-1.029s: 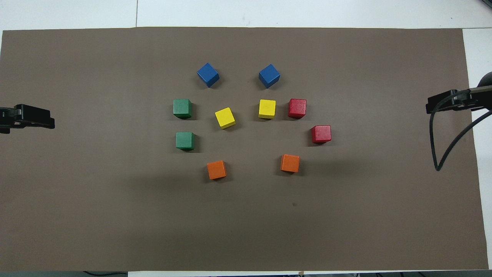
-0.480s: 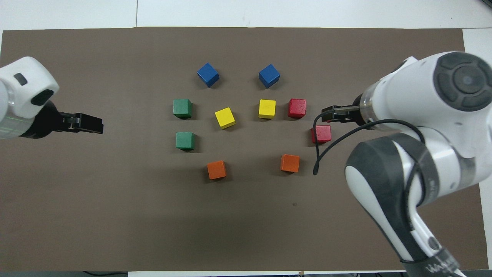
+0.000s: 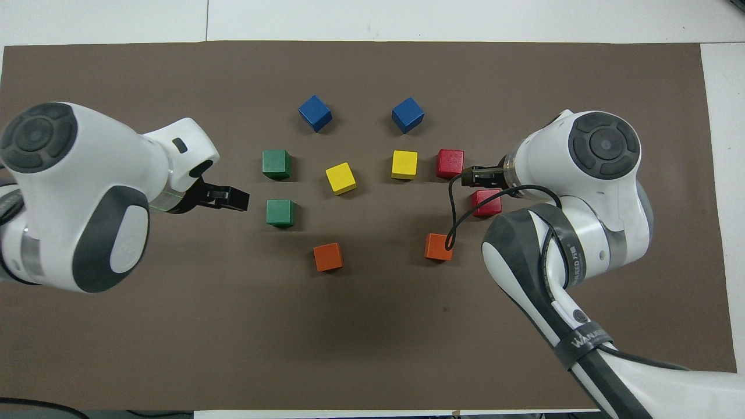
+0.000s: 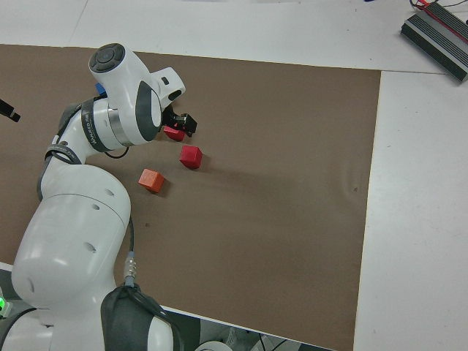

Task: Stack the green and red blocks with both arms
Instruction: 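Grasp the lower green cube with the left gripper while the right gripper grasps red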

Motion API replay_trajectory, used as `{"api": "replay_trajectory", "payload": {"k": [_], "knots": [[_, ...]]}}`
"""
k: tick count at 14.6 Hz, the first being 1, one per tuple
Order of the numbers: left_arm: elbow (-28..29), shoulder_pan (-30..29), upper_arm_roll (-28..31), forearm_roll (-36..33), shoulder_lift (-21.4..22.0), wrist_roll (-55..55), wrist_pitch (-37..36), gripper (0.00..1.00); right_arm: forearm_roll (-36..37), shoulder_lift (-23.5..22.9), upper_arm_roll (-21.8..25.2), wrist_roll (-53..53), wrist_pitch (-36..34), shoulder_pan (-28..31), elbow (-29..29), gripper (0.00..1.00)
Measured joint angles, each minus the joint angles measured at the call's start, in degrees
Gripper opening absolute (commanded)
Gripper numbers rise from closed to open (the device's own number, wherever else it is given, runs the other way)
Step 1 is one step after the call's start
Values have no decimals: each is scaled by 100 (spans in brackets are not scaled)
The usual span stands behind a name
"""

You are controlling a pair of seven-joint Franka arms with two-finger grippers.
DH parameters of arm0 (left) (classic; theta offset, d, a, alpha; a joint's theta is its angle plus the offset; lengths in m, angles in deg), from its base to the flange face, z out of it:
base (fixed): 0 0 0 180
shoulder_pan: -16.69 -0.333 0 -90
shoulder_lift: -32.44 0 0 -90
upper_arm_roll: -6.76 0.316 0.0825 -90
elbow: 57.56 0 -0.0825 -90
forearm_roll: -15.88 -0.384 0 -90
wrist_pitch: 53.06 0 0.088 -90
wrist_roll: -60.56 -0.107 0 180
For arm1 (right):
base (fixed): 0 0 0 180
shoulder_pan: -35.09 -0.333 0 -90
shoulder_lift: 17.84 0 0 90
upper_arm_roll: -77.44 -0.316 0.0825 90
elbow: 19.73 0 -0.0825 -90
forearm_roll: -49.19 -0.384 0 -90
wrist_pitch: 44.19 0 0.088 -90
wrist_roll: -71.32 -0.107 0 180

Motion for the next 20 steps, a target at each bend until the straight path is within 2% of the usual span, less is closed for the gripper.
{"api": "replay_trajectory", "payload": {"k": [3,7,14,20], "knots": [[156,315,-3,1,-232,358,441,100,0,-5,7,0,584,31,426,100],[256,432,0,1,-508,548,818,100,0,-11,8,0,721,37,610,100],[671,489,17,1,-794,912,1585,100,0,-83,8,0,1445,51,1087,100],[709,752,12,1,-1237,1311,2042,100,0,-270,8,0,1728,55,1228,100]]}}
